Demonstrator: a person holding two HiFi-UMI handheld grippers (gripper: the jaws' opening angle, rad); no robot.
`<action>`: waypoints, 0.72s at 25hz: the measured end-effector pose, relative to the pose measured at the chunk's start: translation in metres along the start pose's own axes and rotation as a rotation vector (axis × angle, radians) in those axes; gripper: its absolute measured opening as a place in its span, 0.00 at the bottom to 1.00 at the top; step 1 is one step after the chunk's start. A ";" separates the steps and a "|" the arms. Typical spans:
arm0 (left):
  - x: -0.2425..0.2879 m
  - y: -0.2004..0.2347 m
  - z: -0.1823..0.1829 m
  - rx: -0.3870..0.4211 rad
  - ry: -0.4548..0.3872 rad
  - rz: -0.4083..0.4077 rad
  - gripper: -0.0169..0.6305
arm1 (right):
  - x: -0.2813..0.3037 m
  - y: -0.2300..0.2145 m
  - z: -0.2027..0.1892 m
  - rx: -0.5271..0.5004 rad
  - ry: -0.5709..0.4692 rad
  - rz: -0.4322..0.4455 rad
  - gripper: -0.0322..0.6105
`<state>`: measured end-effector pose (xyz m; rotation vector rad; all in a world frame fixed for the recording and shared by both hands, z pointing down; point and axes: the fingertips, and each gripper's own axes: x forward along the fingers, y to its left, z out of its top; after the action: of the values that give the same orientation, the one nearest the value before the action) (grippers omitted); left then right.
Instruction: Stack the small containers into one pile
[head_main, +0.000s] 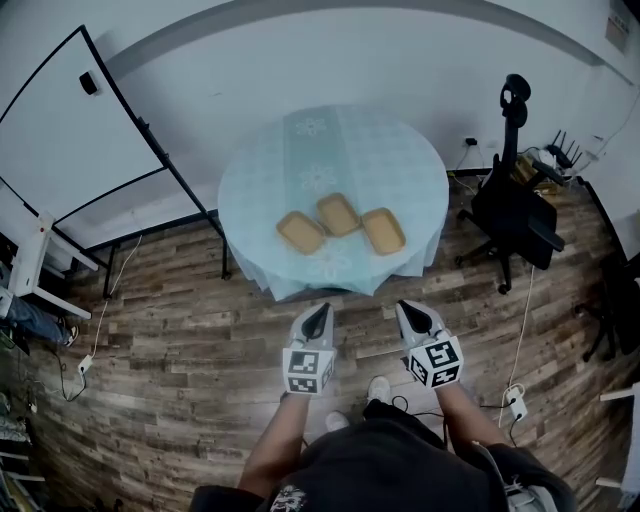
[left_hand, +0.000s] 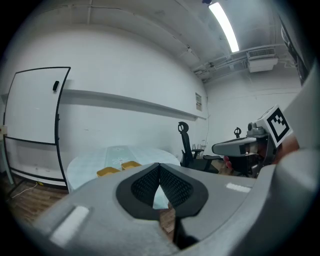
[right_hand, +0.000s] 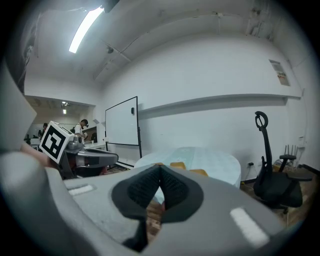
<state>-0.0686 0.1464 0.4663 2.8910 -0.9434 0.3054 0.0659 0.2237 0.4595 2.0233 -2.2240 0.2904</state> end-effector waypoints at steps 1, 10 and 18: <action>0.006 0.001 0.000 -0.003 0.002 0.006 0.02 | 0.006 -0.005 0.000 -0.008 0.008 0.002 0.05; 0.046 0.001 -0.013 -0.019 0.049 0.051 0.02 | 0.035 -0.043 -0.007 -0.013 0.034 0.056 0.05; 0.071 -0.003 -0.015 -0.019 0.077 0.083 0.02 | 0.050 -0.066 -0.009 0.031 0.030 0.137 0.05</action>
<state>-0.0136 0.1104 0.4961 2.8051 -1.0495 0.4086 0.1261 0.1717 0.4827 1.8710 -2.3584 0.3673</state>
